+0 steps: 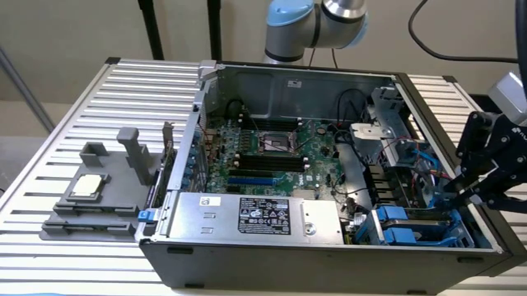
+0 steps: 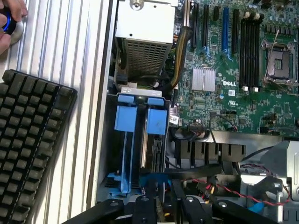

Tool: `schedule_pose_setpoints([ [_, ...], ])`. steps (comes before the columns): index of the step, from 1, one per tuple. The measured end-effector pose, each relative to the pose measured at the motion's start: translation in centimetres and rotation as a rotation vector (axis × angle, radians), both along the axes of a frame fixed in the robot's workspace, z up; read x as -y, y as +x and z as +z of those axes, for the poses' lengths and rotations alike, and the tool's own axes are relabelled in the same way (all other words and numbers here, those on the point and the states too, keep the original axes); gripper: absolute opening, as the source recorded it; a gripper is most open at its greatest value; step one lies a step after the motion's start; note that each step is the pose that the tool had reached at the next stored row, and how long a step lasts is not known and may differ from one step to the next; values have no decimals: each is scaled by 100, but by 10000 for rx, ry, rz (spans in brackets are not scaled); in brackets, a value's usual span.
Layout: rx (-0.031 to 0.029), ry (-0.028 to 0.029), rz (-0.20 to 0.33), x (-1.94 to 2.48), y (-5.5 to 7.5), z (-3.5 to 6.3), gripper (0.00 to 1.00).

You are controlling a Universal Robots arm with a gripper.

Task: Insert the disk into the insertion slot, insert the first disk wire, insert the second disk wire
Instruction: 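Insert the first disk wire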

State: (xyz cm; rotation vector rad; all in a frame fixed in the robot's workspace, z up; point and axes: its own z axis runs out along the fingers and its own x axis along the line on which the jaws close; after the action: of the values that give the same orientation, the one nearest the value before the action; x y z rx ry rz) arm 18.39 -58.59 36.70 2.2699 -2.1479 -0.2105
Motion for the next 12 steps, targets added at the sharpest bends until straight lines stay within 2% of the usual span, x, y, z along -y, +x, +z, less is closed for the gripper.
schedule_pose_setpoints([
  [4, -215, 0, 1, 35, 69, -3, 27],
  [6, -289, 1, 10, 69, 68, -22, 27],
  [9, -316, 3, 76, 114, 70, -71, 27],
  [12, -316, 30, 282, 126, 52, -119, 27],
])
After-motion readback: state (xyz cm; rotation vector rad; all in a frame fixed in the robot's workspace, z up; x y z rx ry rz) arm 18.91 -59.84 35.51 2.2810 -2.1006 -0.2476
